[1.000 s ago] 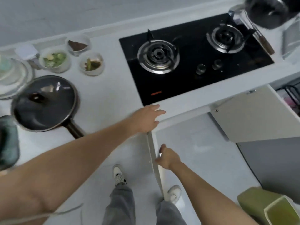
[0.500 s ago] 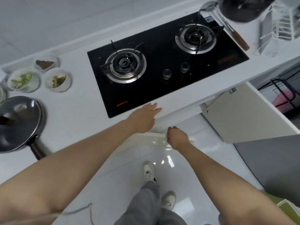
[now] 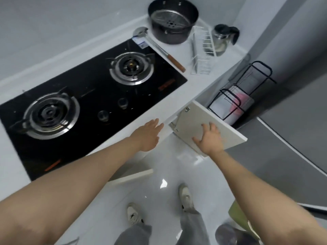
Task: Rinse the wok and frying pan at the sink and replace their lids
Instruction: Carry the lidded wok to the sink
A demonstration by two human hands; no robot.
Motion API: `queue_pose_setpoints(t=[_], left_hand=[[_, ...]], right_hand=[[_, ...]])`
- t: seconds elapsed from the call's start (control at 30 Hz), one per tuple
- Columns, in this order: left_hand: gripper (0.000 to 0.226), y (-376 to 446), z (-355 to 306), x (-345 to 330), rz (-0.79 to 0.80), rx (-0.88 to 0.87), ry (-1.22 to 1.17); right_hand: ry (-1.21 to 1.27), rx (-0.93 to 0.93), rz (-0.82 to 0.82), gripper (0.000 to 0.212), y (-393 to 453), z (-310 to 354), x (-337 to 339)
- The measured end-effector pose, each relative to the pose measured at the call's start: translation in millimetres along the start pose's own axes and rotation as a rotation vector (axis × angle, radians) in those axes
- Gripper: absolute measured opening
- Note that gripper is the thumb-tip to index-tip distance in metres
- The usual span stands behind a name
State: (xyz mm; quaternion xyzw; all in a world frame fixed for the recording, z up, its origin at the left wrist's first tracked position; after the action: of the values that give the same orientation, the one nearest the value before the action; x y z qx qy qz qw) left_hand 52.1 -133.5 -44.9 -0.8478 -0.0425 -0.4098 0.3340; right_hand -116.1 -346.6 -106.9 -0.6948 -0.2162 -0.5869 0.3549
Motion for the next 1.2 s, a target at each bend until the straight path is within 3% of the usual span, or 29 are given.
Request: queue_pose_setpoints(t=[0.17,0.3,0.47,0.67,0.87,0.97,1.03,1.07,1.17,1.2], left_hand=[[0.069,39,-10,-5,-0.010,0.115,-0.019],[0.071,54,-13,-6,0.058,0.193,-0.089],[0.073,60,-17,3,0.185,0.260,-0.134],[0.072,59,-16,5,0.146,0.268,-0.205],[0.063,61,-6,1,0.038,0.207,-0.332],[0.062,59,0,-3,-0.010,0.187,-0.375],[0.060,55,-2,-10,-0.078,0.186,-0.399],[0.058,54,-5,-11,-0.124,0.183,-0.438],[0.053,25,-11,-1,-0.357,0.185,-0.545],[0.051,2,-8,3,-0.440,0.189,-0.558]], right_hand=[[-0.081,-0.154,0.200,0.095,69,-95,-11],[-0.034,-0.160,0.394,0.066,81,-119,-33],[0.005,-0.018,0.413,0.045,57,-94,-29],[0.321,0.050,0.450,0.041,15,9,-36],[0.660,0.056,0.580,0.030,30,97,-34],[0.756,0.134,0.695,0.056,34,110,-36],[0.823,0.151,0.863,0.073,29,115,-36],[0.799,0.155,0.931,0.068,28,114,-35],[0.485,0.266,1.073,0.021,19,118,-13],[0.410,0.328,1.133,0.027,9,126,2]])
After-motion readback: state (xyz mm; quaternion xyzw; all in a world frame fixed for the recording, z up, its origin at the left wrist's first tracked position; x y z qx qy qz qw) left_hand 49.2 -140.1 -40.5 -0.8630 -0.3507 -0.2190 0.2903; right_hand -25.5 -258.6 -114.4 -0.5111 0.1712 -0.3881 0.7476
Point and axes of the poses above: each hand's wrist, its own y-axis towards the middle knuckle, its own x-axis out of the back of the hand, z = x × y, the point moved 3 cm from there along y, towards the middle knuckle, and after that the axes turned 13 degrees about -y, right-handed, at the moved point
